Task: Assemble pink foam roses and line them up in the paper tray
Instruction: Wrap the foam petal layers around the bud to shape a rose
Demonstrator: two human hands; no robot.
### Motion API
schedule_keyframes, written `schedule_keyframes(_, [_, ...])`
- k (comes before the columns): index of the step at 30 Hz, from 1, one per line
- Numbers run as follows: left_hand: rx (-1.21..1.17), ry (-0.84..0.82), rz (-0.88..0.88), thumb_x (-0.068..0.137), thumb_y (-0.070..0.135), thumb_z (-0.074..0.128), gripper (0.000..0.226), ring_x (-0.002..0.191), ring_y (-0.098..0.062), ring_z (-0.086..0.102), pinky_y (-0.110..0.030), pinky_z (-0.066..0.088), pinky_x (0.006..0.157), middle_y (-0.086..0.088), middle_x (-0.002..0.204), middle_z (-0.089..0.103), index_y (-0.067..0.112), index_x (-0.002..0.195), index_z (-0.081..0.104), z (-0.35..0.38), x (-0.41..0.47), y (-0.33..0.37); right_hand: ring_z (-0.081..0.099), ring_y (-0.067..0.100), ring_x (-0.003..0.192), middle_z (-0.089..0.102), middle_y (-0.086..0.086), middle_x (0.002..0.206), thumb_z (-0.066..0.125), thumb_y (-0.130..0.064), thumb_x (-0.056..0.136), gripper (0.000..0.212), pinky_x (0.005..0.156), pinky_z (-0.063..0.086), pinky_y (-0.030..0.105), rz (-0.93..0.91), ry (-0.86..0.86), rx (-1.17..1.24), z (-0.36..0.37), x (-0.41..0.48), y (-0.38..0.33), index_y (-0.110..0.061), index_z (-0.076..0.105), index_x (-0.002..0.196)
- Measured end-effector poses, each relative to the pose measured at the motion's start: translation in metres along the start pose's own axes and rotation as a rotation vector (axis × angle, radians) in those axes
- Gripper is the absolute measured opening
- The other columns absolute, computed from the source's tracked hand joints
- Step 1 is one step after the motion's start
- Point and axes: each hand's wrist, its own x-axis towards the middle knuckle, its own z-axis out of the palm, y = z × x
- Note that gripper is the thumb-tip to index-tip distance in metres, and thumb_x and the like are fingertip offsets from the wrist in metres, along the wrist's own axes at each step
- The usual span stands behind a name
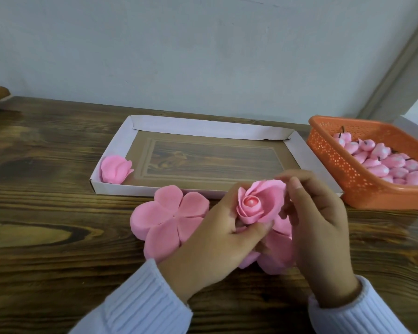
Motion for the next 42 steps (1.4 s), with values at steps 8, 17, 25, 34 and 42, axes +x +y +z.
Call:
schedule_keyframes(8, [0.202, 0.078, 0.134, 0.082, 0.050, 0.063, 0.034, 0.083, -0.008, 0.068, -0.032, 0.055, 0.073, 0.012, 0.092, 0.069, 0.028, 0.107, 0.060, 0.001, -0.002, 0.001, 0.066, 0.005, 0.071, 0.070, -0.010, 0.076, 0.066, -0.019, 0.081, 0.014, 0.065, 0.051, 0.016, -0.055, -0.091, 0.039, 0.004, -0.004, -0.010, -0.032, 0.070, 0.078])
schedule_keyframes(17, [0.138, 0.178, 0.206, 0.084, 0.034, 0.069, 0.011, 0.077, 0.003, 0.062, -0.010, 0.047, 0.073, 0.020, 0.077, 0.064, 0.034, 0.082, 0.059, -0.001, 0.001, 0.006, 0.063, 0.005, 0.068, 0.068, -0.008, 0.077, 0.066, -0.017, 0.084, 0.005, 0.063, 0.050, 0.016, -0.053, -0.078, -0.002, 0.005, -0.004, -0.008, -0.019, 0.065, 0.087])
schedule_keyframes(25, [-0.264, 0.229, 0.087, 0.078, 0.031, 0.072, 0.039, 0.089, -0.020, 0.070, -0.028, 0.058, 0.078, -0.015, 0.094, 0.070, 0.009, 0.108, 0.064, -0.002, -0.001, 0.008, 0.038, 0.011, 0.036, 0.052, 0.004, 0.047, 0.046, -0.018, 0.100, 0.026, 0.036, 0.027, 0.017, 0.449, -0.397, 0.093, 0.006, -0.005, -0.008, -0.011, 0.065, 0.083])
schedule_keyframes(34, [-0.350, 0.216, 0.094, 0.075, 0.038, 0.071, 0.023, 0.048, -0.019, 0.057, -0.032, 0.051, 0.049, -0.007, 0.057, 0.059, 0.016, 0.083, 0.068, -0.006, 0.001, 0.010, 0.036, 0.002, 0.032, 0.055, -0.001, 0.050, 0.052, -0.028, 0.088, 0.029, 0.034, 0.019, 0.011, 0.666, -0.561, 0.544, 0.007, -0.004, -0.012, -0.006, 0.059, 0.070])
schedule_keyframes(42, [-0.495, 0.216, 0.234, 0.072, 0.021, 0.075, 0.013, 0.041, -0.008, 0.056, -0.017, 0.045, 0.040, 0.001, 0.063, 0.061, 0.022, 0.074, 0.062, -0.011, 0.002, 0.014, 0.043, 0.006, 0.036, 0.060, 0.011, 0.067, 0.053, -0.022, 0.088, 0.018, 0.030, 0.024, 0.007, 0.798, -0.613, 0.690, 0.016, -0.009, -0.013, -0.006, 0.059, 0.083])
